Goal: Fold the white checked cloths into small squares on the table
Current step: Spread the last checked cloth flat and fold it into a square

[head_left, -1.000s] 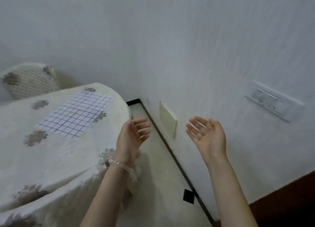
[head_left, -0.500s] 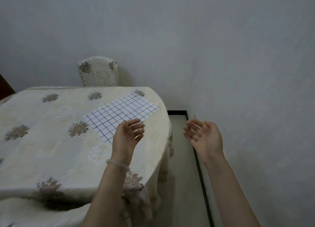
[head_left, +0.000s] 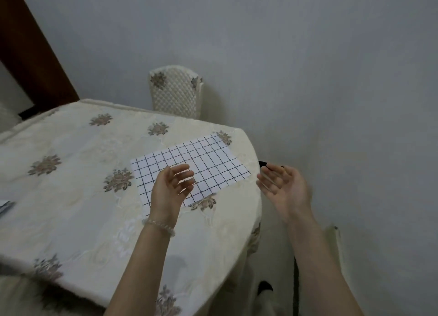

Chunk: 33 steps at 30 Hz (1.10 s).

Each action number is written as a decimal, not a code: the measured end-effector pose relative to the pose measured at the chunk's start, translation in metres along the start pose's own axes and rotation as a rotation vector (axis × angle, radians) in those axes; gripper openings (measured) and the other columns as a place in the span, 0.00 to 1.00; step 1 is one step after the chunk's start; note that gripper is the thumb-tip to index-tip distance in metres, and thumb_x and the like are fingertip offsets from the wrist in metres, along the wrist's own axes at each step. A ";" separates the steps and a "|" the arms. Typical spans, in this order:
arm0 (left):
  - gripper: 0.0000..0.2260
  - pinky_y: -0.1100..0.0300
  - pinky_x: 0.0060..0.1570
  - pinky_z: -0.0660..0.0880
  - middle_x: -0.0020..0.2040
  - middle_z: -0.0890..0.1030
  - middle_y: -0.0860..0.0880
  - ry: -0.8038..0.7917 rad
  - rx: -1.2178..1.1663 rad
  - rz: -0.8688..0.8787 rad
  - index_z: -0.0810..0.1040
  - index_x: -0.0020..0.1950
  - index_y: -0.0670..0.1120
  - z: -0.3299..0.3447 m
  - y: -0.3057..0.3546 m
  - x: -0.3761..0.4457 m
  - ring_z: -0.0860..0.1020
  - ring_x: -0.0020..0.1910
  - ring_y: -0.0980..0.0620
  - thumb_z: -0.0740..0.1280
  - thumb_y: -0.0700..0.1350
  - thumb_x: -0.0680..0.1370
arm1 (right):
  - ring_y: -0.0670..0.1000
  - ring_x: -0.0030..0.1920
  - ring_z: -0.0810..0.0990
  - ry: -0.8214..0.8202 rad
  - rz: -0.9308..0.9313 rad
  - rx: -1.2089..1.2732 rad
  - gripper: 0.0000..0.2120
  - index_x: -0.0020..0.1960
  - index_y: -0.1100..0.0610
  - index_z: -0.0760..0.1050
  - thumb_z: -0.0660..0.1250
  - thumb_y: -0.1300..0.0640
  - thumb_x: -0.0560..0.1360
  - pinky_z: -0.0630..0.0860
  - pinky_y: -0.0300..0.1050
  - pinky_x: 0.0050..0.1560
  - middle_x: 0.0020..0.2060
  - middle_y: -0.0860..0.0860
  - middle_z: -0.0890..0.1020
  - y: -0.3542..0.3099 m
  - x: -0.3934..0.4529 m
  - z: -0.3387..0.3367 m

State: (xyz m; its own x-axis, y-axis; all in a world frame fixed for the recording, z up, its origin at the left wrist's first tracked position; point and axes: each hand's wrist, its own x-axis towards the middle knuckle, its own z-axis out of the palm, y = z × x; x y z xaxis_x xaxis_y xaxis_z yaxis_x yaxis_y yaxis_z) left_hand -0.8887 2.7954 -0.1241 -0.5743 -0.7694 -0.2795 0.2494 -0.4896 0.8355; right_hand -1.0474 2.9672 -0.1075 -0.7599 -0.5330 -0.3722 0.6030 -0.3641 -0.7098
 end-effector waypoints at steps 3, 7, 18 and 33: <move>0.19 0.57 0.44 0.74 0.40 0.82 0.46 0.099 -0.029 0.047 0.79 0.49 0.41 0.019 -0.008 0.030 0.77 0.39 0.49 0.51 0.49 0.82 | 0.55 0.40 0.82 -0.059 0.068 -0.036 0.15 0.48 0.63 0.77 0.55 0.55 0.79 0.78 0.50 0.52 0.40 0.56 0.83 -0.017 0.060 0.005; 0.18 0.57 0.45 0.74 0.39 0.81 0.46 0.227 -0.081 0.092 0.78 0.49 0.41 0.054 -0.014 0.064 0.77 0.39 0.49 0.52 0.49 0.82 | 0.55 0.40 0.83 -0.151 0.146 -0.111 0.15 0.48 0.63 0.77 0.55 0.56 0.79 0.78 0.50 0.52 0.40 0.56 0.84 -0.045 0.131 0.020; 0.18 0.57 0.45 0.74 0.41 0.80 0.46 0.434 -0.115 0.149 0.78 0.50 0.41 0.085 -0.020 0.112 0.77 0.39 0.49 0.52 0.49 0.82 | 0.55 0.41 0.82 -0.273 0.335 -0.184 0.13 0.48 0.63 0.78 0.57 0.57 0.78 0.78 0.50 0.53 0.40 0.56 0.84 -0.054 0.241 0.050; 0.06 0.66 0.43 0.73 0.45 0.80 0.54 0.564 0.741 0.181 0.79 0.47 0.49 0.075 -0.085 0.199 0.76 0.42 0.58 0.63 0.41 0.77 | 0.50 0.50 0.81 -0.451 0.015 -1.038 0.05 0.50 0.55 0.80 0.67 0.60 0.75 0.74 0.43 0.52 0.47 0.51 0.83 0.032 0.334 0.052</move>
State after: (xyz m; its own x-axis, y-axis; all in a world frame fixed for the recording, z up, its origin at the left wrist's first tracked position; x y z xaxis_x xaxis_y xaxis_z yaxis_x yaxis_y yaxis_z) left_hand -1.0825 2.7146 -0.2159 -0.0661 -0.9877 -0.1420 -0.3715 -0.1077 0.9222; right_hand -1.2692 2.7374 -0.2237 -0.4706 -0.8354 -0.2841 -0.0417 0.3427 -0.9385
